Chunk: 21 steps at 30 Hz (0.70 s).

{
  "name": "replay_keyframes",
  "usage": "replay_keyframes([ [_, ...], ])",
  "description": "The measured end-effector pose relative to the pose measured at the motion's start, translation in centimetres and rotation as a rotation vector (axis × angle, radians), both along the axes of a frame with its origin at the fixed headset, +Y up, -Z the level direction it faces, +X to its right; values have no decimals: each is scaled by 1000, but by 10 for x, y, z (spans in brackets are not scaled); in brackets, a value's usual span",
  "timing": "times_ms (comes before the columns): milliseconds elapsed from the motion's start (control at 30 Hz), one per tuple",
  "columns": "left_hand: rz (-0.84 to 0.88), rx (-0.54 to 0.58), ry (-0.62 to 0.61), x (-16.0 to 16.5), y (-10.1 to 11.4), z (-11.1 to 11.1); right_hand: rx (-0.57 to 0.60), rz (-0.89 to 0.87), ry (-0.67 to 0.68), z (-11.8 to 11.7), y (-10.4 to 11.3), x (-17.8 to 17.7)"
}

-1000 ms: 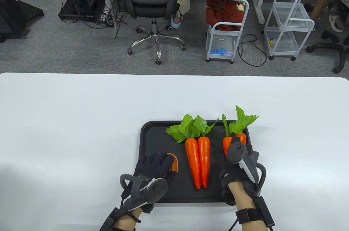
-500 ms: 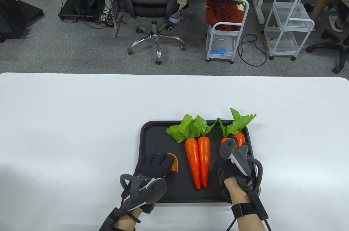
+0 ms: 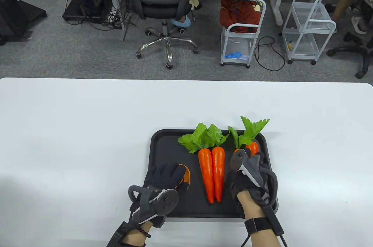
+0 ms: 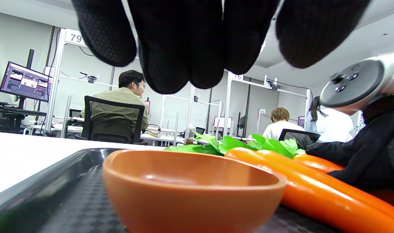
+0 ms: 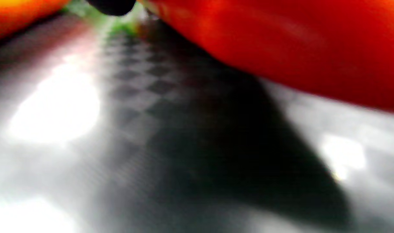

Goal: Pinch and pull to detach rubber bands

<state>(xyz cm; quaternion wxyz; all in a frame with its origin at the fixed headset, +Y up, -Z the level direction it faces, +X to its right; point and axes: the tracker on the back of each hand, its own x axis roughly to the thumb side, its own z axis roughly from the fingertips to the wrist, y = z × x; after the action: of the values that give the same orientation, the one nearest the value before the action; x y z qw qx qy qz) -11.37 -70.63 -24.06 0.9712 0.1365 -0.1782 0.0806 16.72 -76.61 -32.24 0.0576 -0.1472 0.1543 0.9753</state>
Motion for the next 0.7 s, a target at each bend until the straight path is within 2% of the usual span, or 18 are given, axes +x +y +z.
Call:
replay_keyframes([
  [133,-2,-25,17,-1,-2,-2,95,-53,35,9,13,4],
  [400,-20,-93,87,3,-6,-4,262,-67,197,29,37,-7],
  [700,-45,-129,114,9,-9,-6,358,-142,357,48,41,-20],
])
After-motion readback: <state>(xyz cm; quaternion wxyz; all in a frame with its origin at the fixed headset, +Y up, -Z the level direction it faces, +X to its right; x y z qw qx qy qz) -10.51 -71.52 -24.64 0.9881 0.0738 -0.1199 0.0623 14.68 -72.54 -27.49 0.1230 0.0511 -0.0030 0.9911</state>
